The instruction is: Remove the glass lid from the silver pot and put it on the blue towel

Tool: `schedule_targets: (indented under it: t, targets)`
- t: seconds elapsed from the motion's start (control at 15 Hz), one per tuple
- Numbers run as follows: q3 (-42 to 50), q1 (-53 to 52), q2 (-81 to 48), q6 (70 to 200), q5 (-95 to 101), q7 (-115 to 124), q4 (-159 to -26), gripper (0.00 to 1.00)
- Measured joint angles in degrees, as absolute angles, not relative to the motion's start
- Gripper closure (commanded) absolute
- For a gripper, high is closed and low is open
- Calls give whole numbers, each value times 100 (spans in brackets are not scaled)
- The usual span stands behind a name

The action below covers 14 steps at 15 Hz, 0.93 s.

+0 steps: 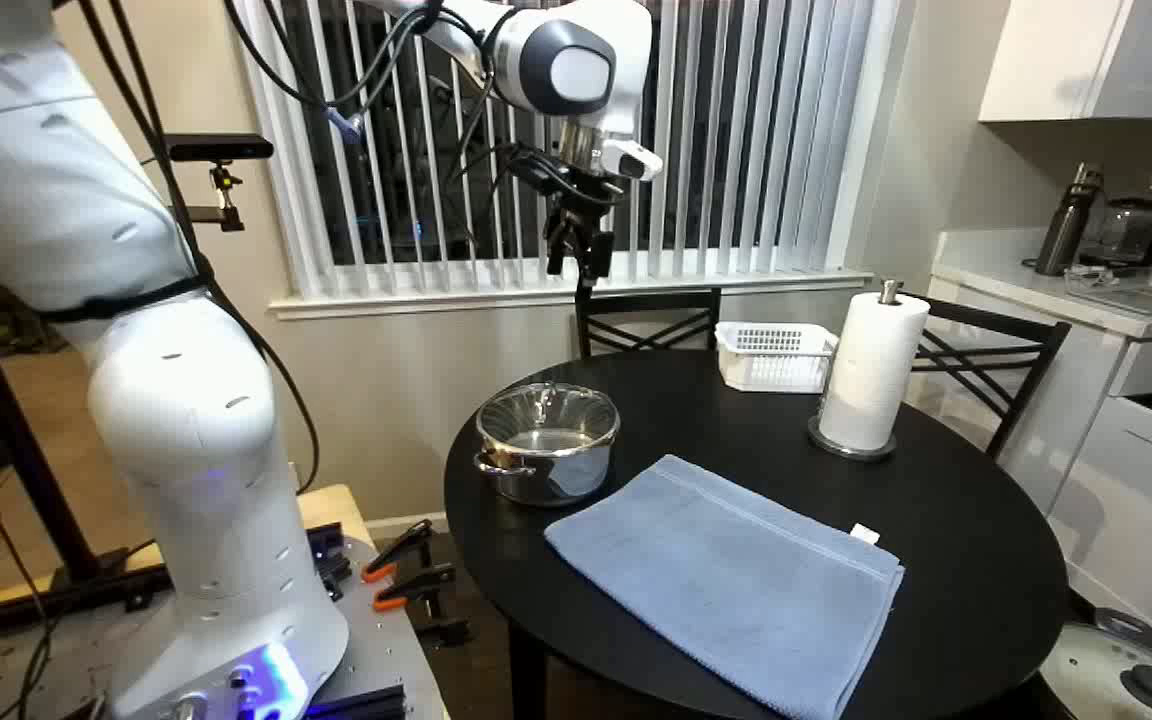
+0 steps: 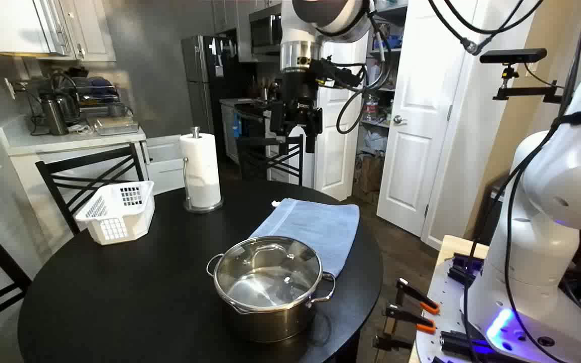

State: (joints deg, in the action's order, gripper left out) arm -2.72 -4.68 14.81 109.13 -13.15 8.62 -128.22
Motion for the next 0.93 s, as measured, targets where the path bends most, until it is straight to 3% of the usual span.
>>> schedule_targets:
  t: [0.47,0.93]
  targets:
    - [-272,-468,1481,10913,-1315,862,-12822,0]
    - [-855,-519,993,9849,617,1033,-11645,0]
